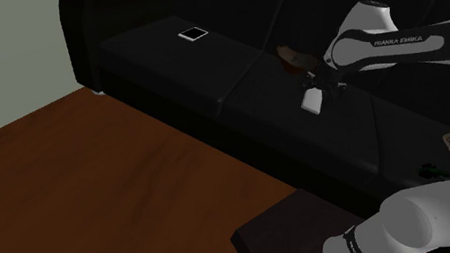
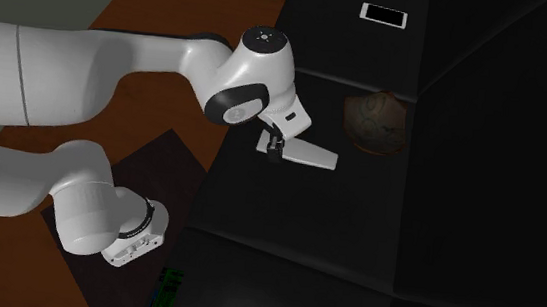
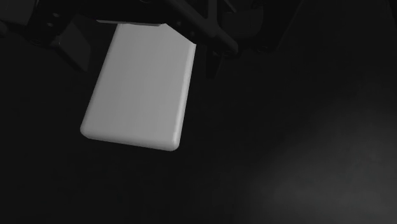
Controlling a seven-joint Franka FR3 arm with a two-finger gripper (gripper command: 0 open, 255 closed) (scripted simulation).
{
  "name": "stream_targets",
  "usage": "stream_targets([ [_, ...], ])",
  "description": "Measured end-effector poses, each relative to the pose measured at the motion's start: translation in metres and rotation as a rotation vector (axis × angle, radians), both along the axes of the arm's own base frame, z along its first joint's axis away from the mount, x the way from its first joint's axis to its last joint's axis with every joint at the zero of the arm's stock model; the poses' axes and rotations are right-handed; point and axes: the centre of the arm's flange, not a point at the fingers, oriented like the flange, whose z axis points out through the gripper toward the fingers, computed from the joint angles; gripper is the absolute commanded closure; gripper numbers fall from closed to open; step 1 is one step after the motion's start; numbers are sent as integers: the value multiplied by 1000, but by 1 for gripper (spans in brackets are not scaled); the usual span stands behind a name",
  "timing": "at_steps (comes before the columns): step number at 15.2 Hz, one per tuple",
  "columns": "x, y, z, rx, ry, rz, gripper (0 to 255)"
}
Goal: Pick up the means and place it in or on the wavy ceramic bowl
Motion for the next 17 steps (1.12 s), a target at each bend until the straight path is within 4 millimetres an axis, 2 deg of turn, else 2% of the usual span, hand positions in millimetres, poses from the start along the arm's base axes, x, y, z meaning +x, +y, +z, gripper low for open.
stream_targets([
  [6, 0, 0, -4, 0, 0, 0, 0],
  [7, 0, 0, -4, 0, 0, 0, 255],
  [17, 0, 0, -4, 0, 0, 0, 255],
])
